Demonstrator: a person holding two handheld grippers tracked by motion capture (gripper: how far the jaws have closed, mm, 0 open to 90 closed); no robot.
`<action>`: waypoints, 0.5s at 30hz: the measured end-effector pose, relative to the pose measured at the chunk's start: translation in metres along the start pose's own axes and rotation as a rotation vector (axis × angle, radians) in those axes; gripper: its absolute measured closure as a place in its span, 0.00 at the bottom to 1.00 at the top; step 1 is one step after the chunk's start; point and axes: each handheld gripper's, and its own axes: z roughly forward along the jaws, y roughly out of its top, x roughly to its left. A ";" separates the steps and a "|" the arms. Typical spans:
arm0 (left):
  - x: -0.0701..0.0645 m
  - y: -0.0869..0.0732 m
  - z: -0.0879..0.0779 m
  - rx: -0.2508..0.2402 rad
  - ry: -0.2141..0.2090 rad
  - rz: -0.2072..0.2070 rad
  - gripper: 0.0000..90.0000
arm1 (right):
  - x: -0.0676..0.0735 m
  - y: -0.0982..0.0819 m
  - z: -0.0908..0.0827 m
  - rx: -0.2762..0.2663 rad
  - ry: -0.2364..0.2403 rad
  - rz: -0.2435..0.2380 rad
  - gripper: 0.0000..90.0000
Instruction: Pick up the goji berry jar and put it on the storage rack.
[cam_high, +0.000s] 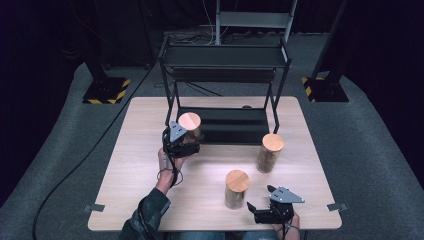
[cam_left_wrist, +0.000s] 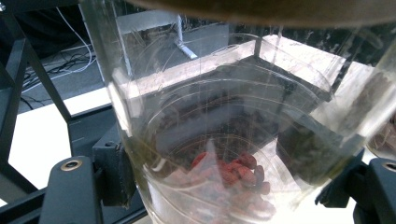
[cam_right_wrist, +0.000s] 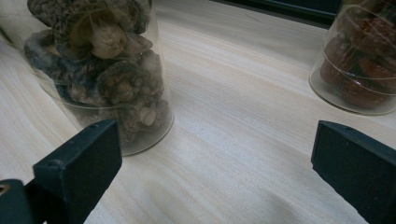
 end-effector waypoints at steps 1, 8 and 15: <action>0.000 0.000 0.000 -0.002 0.001 -0.001 0.27 | 0.000 0.000 0.000 0.000 0.000 -0.001 0.01; 0.000 0.002 0.004 0.000 0.002 0.000 0.27 | 0.000 0.000 0.000 0.000 0.000 0.000 0.01; 0.001 0.003 0.007 0.002 0.002 0.002 0.27 | 0.000 0.000 0.000 0.000 -0.002 -0.002 0.01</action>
